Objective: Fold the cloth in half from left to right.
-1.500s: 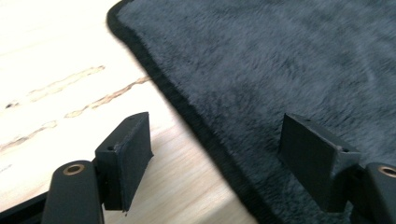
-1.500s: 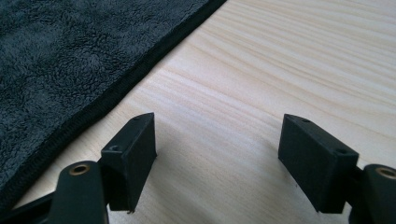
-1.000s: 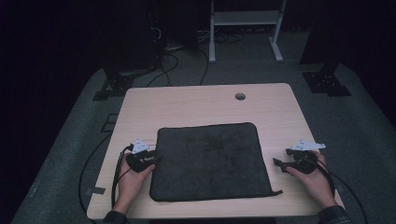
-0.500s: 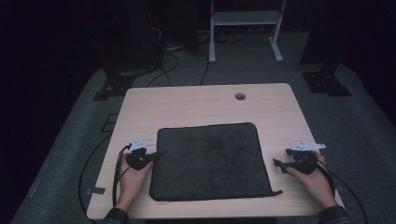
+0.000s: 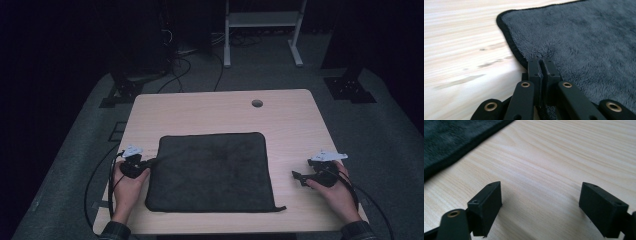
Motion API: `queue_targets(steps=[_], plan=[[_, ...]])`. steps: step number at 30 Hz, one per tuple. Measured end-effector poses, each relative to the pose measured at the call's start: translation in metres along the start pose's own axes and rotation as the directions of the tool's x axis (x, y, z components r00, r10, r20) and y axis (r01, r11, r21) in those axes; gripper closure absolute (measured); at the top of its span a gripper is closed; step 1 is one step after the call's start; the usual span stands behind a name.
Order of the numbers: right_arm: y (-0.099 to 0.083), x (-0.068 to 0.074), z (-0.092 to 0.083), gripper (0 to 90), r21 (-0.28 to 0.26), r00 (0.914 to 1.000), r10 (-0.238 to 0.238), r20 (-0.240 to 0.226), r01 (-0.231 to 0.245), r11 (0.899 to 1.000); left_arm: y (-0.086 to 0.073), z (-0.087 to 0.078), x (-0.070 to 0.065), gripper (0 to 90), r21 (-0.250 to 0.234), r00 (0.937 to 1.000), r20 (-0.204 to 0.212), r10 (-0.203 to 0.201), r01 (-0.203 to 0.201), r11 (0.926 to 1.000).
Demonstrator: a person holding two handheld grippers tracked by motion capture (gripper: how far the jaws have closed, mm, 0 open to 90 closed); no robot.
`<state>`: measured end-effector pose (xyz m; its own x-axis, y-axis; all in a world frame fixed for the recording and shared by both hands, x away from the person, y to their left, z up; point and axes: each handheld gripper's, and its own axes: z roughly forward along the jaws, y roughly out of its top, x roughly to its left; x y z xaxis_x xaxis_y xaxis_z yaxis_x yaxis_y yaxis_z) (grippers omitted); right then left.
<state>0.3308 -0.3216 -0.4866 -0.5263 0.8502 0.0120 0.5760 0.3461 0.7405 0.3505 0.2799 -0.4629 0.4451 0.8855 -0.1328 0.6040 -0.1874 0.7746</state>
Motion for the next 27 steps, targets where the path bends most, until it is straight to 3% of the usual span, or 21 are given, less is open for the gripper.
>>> queue_targets(steps=[4,5,8,17,22,27], plan=[[0.0,0.0,0.0,16.1,0.001,1.0,0.002,0.0,-0.002,1.0,-0.002,-0.007,0.013,87.0,0.004,0.9992,-0.041,0.0,0.0,1.0],[0.0,0.0,0.0,16.1,0.001,1.0,0.002,0.0,-0.002,1.0,-0.002,-0.009,0.015,87.0,-0.011,0.9995,-0.023,-0.022,0.021,0.9997],[0.0,0.0,0.0,16.1,0.001,1.0,0.002,0.0,-0.002,1.0,0.0,-0.011,0.014,86.9,-0.032,0.9993,0.004,-0.037,0.037,0.9988],[0.0,0.0,0.0,16.1,0.002,1.0,0.001,0.001,-0.001,1.0,0.018,-0.01,-0.007,86.7,-0.083,0.9923,0.122,-0.018,0.029,0.9961],[0.0,0.0,0.0,16.0,0.002,1.0,0.001,0.001,-0.001,1.0,0.025,-0.005,-0.017,86.7,-0.084,0.9889,0.148,0.001,0.011,0.9964],[0.0,0.0,0.0,16.0,0.002,1.0,0.001,0.001,-0.001,1.0,0.033,0.004,-0.032,86.7,-0.09,0.9809,0.193,0.022,-0.005,0.996]])
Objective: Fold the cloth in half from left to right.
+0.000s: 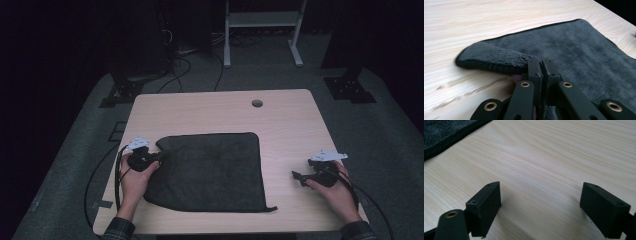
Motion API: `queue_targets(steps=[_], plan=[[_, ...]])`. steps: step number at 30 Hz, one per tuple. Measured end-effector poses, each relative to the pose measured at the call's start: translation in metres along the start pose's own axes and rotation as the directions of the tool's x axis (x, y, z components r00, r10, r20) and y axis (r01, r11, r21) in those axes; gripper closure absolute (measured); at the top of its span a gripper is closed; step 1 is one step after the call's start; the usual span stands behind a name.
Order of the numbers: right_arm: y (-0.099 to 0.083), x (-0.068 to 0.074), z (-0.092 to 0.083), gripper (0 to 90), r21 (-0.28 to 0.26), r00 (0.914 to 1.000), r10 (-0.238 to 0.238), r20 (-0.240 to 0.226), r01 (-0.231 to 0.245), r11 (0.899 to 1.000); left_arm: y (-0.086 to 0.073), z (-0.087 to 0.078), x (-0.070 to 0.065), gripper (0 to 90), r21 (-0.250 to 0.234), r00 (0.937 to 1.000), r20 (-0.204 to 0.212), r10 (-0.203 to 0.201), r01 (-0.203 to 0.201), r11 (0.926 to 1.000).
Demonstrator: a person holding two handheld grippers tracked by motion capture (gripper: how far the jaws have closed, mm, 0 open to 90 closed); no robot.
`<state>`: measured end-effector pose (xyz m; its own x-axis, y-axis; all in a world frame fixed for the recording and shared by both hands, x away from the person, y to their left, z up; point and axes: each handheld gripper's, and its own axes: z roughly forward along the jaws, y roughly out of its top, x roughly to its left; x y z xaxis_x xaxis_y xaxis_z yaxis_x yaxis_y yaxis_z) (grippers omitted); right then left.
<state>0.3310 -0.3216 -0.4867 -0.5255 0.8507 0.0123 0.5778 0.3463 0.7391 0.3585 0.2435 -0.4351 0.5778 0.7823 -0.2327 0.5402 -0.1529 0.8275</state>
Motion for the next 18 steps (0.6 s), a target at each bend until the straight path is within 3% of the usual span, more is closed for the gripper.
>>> queue_targets(steps=[8,18], plan=[[0.0,0.0,0.0,15.9,0.0,1.0,0.0,0.0,0.0,1.0,0.011,0.023,-0.023,86.7,0.019,0.9972,0.061,0.043,-0.045,0.9988],[0.0,0.0,0.0,15.7,0.001,1.0,0.0,-0.001,0.0,1.0,0.016,0.043,-0.041,86.6,0.027,0.9921,0.113,0.054,-0.058,0.998]])
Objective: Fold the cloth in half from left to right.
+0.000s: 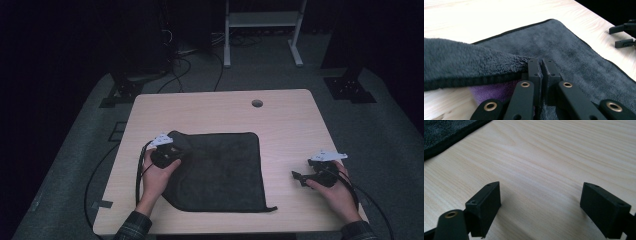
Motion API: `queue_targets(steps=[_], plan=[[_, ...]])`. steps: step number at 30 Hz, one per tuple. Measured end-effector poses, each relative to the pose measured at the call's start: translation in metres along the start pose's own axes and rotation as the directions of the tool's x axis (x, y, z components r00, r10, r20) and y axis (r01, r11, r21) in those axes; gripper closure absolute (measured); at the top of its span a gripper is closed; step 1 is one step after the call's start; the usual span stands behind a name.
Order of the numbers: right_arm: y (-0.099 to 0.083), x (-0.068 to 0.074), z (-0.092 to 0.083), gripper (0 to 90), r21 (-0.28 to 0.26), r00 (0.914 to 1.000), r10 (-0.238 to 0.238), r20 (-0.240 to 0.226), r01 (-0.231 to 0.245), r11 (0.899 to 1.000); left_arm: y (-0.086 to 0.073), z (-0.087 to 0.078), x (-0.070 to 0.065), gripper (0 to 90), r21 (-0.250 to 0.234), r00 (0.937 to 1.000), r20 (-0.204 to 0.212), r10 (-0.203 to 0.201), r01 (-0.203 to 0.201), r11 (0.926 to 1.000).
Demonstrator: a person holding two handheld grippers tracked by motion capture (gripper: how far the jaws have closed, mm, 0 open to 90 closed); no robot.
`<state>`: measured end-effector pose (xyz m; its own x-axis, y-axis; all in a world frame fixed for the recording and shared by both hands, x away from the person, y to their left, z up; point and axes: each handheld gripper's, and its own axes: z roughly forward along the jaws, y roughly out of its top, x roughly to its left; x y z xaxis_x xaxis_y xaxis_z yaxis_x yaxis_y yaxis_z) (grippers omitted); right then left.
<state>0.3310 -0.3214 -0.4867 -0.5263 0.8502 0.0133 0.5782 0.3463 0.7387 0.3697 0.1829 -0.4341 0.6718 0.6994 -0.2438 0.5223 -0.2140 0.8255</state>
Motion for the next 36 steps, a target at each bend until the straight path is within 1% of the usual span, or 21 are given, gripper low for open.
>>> queue_targets(steps=[2,3,4,5,6,8,10,18,19,22,25,26,27,28,31,32,33,35,36], plan=[[0.0,0.0,0.0,15.7,0.0,1.0,0.0,0.0,0.0,1.0,0.005,0.005,-0.005,86.7,-0.001,0.9999,0.015,0.006,-0.006,1.0],[0.0,0.0,0.0,15.7,0.0,1.0,0.0,0.0,0.0,1.0,0.005,0.005,-0.005,86.7,-0.001,0.9999,0.015,0.006,-0.006,1.0],[0.0,0.0,0.0,15.7,0.0,1.0,0.0,0.0,0.0,1.0,0.008,0.009,-0.008,86.7,-0.004,0.9996,0.026,0.011,-0.011,0.9999],[0.0,0.0,0.0,15.7,0.0,1.0,0.0,0.0,0.0,1.0,0.008,0.009,-0.008,86.7,-0.004,0.9996,0.026,0.011,-0.011,0.9999],[0.0,0.0,0.0,15.7,0.0,1.0,0.0,0.0,0.0,1.0,0.009,0.012,-0.01,86.7,-0.006,0.9995,0.031,0.009,-0.009,0.9999],[0.0,0.0,0.0,15.6,0.0,1.0,0.0,0.0,0.0,1.0,0.013,0.018,-0.014,86.7,-0.005,0.9988,0.046,0.017,-0.017,0.9998],[0.0,0.0,0.0,15.7,0.0,1.0,0.0,0.0,0.0,1.0,0.014,0.02,-0.016,86.7,-0.003,0.9985,0.052,0.016,-0.016,0.9999],[0.0,0.0,0.0,15.5,0.001,1.0,0.0,0.0,0.0,1.0,0.023,0.037,-0.028,86.7,-0.001,0.9954,0.091,0.028,-0.028,0.9996],[0.0,0.0,0.0,15.5,0.001,1.0,0.0,0.0,0.0,1.0,0.024,0.039,-0.029,86.7,-0.002,0.9947,0.097,0.033,-0.033,0.9995],[0.0,0.0,0.0,15.5,0.001,1.0,-0.001,0.0,0.001,1.0,0.026,0.045,-0.033,86.7,-0.003,0.9929,0.117,0.025,-0.025,0.9997],[0.0,0.0,0.0,15.5,0.001,1.0,-0.001,-0.001,0.001,1.0,0.029,0.051,-0.038,86.7,0.0,0.9911,0.129,0.032,-0.032,0.9995],[0.0,0.0,0.0,15.5,0.0,1.0,-0.001,-0.001,0.001,1.0,0.031,0.053,-0.039,86.7,0.002,0.9902,0.133,0.041,-0.042,0.9991],[0.0,0.0,0.0,15.5,0.0,1.0,-0.001,-0.001,0.001,1.0,0.031,0.055,-0.041,86.7,-0.001,0.9899,0.137,0.037,-0.037,0.9993],[0.0,0.0,0.0,15.4,0.0,1.0,-0.001,-0.001,0.001,1.0,0.034,0.059,-0.044,86.7,-0.001,0.9882,0.148,0.039,-0.04,0.9992],[0.0,0.0,0.0,15.4,0.001,1.0,-0.001,-0.001,0.001,1.0,0.036,0.063,-0.047,86.7,-0.003,0.987,0.156,0.038,-0.038,0.9993],[0.0,0.0,0.0,15.4,0.001,1.0,-0.001,-0.001,0.001,1.0,0.038,0.068,-0.05,86.7,-0.001,0.9849,0.169,0.037,-0.038,0.9993],[0.0,0.0,0.0,15.4,0.001,1.0,-0.001,-0.001,0.001,1.0,0.038,0.068,-0.05,86.7,-0.001,0.9849,0.169,0.037,-0.038,0.9993],[0.0,0.0,0.0,15.4,0.001,1.0,-0.001,-0.001,0.001,1.0,0.039,0.074,-0.054,86.7,0.001,0.9837,0.176,0.037,-0.038,0.9993],[0.0,0.0,0.0,15.4,0.001,1.0,-0.001,-0.001,0.001,1.0,0.041,0.08,-0.057,86.7,0.008,0.9822,0.183,0.04,-0.043,0.9991]])
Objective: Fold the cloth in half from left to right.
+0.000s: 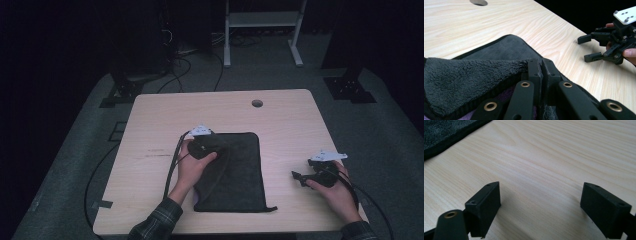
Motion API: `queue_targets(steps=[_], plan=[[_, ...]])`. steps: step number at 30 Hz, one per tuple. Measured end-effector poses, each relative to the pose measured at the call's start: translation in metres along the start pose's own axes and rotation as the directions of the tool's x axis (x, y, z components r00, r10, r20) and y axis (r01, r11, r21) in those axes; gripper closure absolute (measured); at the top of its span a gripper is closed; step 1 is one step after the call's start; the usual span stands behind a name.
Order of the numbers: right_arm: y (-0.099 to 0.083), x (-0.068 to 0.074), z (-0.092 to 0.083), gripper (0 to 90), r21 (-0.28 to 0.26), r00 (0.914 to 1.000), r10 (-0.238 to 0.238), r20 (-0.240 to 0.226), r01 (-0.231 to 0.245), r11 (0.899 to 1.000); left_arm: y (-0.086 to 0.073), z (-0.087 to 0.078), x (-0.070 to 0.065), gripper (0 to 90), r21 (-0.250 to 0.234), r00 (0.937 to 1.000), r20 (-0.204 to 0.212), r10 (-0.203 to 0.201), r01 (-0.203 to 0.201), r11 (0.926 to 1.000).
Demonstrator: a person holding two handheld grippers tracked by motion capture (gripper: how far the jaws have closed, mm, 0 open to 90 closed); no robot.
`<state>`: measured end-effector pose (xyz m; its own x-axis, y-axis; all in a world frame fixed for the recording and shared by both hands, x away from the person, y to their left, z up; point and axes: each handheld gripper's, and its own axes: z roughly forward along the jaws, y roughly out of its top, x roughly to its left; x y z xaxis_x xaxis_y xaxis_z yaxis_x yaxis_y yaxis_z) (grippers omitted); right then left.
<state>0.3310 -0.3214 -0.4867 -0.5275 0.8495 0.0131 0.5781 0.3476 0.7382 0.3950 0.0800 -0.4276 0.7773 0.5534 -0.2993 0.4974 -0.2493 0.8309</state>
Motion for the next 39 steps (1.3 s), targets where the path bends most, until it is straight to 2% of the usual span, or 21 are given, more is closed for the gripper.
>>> queue_targets(steps=[12,14,19,22,27,28,31,33,35,37,38,39], plan=[[0.0,0.0,0.0,15.3,0.0,1.0,0.001,-0.001,-0.001,1.0,0.011,0.038,-0.012,86.6,0.004,0.9982,0.06,-0.007,0.007,1.0],[0.0,0.0,0.0,15.3,0.0,1.0,0.0,-0.001,0.0,1.0,0.01,0.05,-0.014,86.4,0.037,0.9972,0.075,-0.002,-0.001,0.9993],[0.0,0.0,0.0,15.2,0.0,1.0,0.0,-0.001,0.0,1.0,0.005,0.066,-0.015,86.3,0.072,0.9959,0.09,-0.01,0.004,0.9974],[0.0,0.0,0.0,15.2,0.0,1.0,-0.001,-0.001,0.001,1.0,0.0,0.08,-0.016,86.1,0.112,0.9953,0.096,-0.013,0.002,0.9937],[0.0,0.0,0.0,15.2,0.0,1.0,-0.001,-0.001,0.001,1.0,-0.003,0.095,-0.018,83.8,0.145,0.9952,0.096,-0.018,0.004,0.9895],[0.0,0.0,0.0,15.1,0.0,1.0,-0.001,-0.001,0.001,1.0,-0.004,0.101,-0.019,82.9,0.152,0.9938,0.108,-0.023,0.007,0.9883],[0.0,0.0,0.0,15.0,0.0,1.0,-0.001,-0.001,0.001,1.0,-0.003,0.104,-0.021,78.7,0.15,0.9932,0.115,-0.023,0.005,0.9886],[0.0,0.0,0.0,15.0,0.001,1.0,-0.002,-0.003,0.002,1.0,-0.001,0.102,-0.022,72.0,0.132,0.9913,0.131,-0.018,0.0,0.9913],[0.0,0.0,0.0,14.9,0.001,1.0,-0.002,-0.003,0.002,1.0,0.002,0.097,-0.023,69.9,0.115,0.9918,0.127,-0.011,-0.004,0.9934],[0.0,0.0,0.0,14.8,0.001,1.0,-0.004,-0.005,0.004,1.0,0.005,0.089,-0.023,62.9,0.105,0.9937,0.111,0.011,-0.023,0.9942],[0.0,0.0,0.0,14.7,0.002,1.0,-0.004,-0.005,0.004,1.0,0.006,0.079,-0.02,55.1,0.098,0.9951,0.097,0.021,-0.031,0.9947],[0.0,0.0,0.0,14.7,0.002,1.0,-0.004,-0.005,0.004,1.0,0.006,0.079,-0.02,52.0,0.098,0.9951,0.097,0.021,-0.031,0.9947]])
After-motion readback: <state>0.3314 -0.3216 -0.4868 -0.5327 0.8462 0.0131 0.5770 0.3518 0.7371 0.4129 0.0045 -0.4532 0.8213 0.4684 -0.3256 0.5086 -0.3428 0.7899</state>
